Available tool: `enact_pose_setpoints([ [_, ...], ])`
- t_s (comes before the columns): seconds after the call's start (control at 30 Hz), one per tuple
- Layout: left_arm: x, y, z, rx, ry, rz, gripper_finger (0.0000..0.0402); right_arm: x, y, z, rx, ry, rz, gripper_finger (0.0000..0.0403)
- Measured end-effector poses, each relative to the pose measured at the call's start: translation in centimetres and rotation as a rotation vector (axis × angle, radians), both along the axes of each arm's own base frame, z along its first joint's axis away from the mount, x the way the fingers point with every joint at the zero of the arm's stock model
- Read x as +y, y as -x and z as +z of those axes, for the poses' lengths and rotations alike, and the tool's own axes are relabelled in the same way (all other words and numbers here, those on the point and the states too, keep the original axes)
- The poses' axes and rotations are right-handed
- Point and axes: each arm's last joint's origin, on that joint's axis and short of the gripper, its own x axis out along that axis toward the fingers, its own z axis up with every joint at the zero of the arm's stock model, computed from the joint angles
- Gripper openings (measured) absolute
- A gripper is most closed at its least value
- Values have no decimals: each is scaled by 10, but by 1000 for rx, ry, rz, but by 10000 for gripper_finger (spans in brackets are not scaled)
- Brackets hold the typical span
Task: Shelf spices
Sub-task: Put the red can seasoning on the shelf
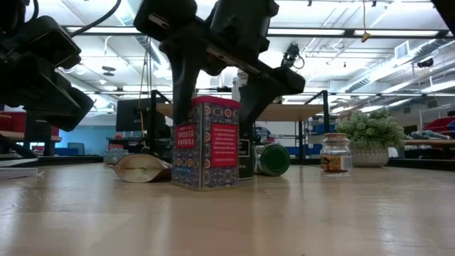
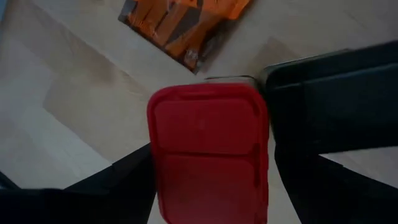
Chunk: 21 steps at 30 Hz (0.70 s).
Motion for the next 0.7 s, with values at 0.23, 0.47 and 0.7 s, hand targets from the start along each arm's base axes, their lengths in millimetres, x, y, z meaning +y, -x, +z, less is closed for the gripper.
enact_pose_setpoints([
  [0.23, 0, 0, 0, 3, 0, -2, 1, -7, 2, -1, 42, -11, 77, 306],
  [0.47, 0, 0, -1, 8, -3, -3, 1, -11, 7, -3, 105, 16, 106, 306],
  [0.7, 0, 0, -1, 4, -21, -11, 1, -17, 7, -1, 112, 47, 196, 306],
])
